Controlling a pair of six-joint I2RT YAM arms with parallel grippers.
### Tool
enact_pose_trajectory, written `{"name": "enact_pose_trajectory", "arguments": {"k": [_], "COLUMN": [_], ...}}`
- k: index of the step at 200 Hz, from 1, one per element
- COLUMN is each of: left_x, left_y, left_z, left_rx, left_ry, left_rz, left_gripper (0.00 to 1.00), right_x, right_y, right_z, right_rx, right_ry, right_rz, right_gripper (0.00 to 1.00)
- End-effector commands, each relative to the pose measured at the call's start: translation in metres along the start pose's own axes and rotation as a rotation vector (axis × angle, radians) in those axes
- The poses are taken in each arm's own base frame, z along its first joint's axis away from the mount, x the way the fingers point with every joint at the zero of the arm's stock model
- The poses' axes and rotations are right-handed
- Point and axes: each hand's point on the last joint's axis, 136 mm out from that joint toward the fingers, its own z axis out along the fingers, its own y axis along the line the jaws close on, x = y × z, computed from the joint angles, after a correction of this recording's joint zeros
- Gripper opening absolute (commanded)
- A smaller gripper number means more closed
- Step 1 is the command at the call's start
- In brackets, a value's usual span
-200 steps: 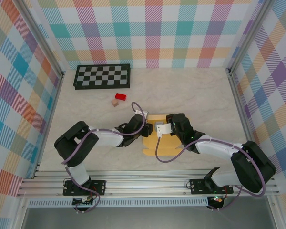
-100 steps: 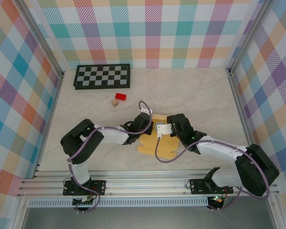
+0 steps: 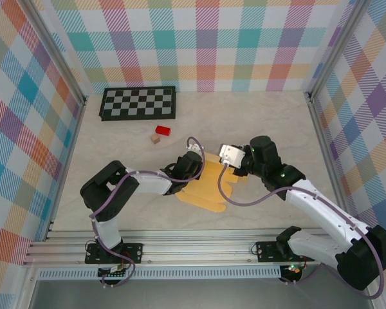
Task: Fold the paper box
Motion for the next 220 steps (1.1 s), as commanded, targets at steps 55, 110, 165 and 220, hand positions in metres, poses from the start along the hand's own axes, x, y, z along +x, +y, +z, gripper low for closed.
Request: {"name": "enact_pose_trajectory", "arguments": {"k": [55,110,165,220], "left_x": [0.012,0.020,0.027,0.030], "left_y": [0.007,-0.001,-0.002,-0.002], "left_z": [-0.001,0.005,0.016,0.024], "left_rx": [0.016,0.085,0.093,0.093], "left_ry": [0.017,0.042,0.098,0.136], "left_rz": [0.089,0.109,0.117,0.122], "left_gripper": [0.03,0.03,0.07,0.06], "right_x": [0.026,0.045,0.066,0.047], "right_y": [-0.009,0.019,0.042,0.036], "right_z": [0.063,0.089,0.102,0.093], "right_rx": [-0.144,-0.223,-0.258,-0.256], "right_ry": [0.135,0.189,0.265,0.196], "right_rz": [0.854,0.862,0.837,0.817], "right_gripper": [0.24,0.28,0.32,0.34]}}
